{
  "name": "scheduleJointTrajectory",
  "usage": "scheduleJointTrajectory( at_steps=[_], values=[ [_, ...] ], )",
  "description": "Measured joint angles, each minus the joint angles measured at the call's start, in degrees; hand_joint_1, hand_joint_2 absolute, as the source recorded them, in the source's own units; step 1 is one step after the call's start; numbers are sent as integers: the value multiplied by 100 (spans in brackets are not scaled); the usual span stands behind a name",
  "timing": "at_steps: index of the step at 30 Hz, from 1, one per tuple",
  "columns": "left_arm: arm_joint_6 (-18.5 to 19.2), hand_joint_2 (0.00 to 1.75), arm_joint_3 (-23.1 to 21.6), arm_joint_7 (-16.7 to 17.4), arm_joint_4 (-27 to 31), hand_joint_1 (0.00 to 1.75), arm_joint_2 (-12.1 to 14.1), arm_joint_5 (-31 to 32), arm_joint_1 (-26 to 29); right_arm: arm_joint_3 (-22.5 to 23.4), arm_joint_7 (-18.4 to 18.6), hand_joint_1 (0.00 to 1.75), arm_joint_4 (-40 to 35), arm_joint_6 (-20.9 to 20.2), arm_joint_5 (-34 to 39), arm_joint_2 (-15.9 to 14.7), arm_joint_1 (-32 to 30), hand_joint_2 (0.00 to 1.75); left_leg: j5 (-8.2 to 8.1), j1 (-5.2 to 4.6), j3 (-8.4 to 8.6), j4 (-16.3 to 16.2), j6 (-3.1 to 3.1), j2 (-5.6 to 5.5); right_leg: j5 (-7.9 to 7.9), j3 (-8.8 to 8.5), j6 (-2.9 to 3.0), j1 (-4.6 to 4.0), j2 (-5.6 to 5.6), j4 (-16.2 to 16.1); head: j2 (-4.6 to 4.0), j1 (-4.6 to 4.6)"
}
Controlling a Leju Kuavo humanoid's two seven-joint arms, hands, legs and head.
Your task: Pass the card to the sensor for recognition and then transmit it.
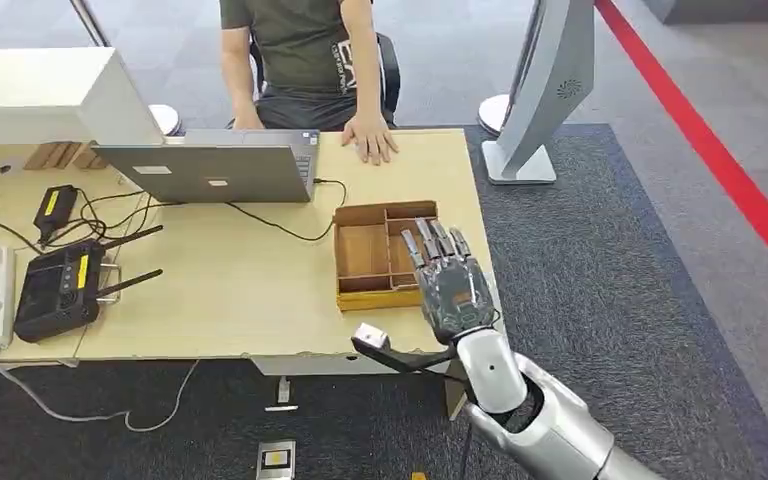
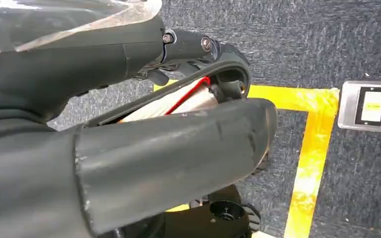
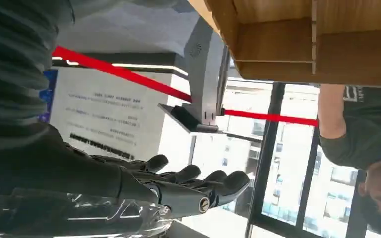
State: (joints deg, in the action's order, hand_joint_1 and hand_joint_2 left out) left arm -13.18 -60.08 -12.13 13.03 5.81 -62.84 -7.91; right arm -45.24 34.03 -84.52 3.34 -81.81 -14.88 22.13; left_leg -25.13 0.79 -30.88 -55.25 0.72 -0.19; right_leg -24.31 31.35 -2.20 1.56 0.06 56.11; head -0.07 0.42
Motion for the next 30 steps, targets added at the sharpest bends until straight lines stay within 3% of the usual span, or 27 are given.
scheduleJointTrajectory(
  at_steps=[5, 19, 30],
  values=[
    [15, 0, 0, 68, 0, 0, -7, -4, 51, 0, 138, 0, 192, -323, 199, 72, 2, 175, 0, 0, 0, 0, 0, 1, 0, 2, 0, 0, 0, 0, -2, 0],
    [35, 0, -2, 168, 0, 0, -7, 79, 67, 24, 177, 0, 448, -336, 866, 289, 17, 175, 0, 0, 1, 0, 0, 1, 0, 2, 0, 0, 0, 0, -2, 0],
    [66, 0, -2, 299, 0, 0, -31, 136, 64, 66, 415, 0, 662, -236, 1109, 411, 115, 175, 0, 0, 1, 0, 0, 1, 0, 2, 0, 0, 0, 0, -2, 0]
  ],
)
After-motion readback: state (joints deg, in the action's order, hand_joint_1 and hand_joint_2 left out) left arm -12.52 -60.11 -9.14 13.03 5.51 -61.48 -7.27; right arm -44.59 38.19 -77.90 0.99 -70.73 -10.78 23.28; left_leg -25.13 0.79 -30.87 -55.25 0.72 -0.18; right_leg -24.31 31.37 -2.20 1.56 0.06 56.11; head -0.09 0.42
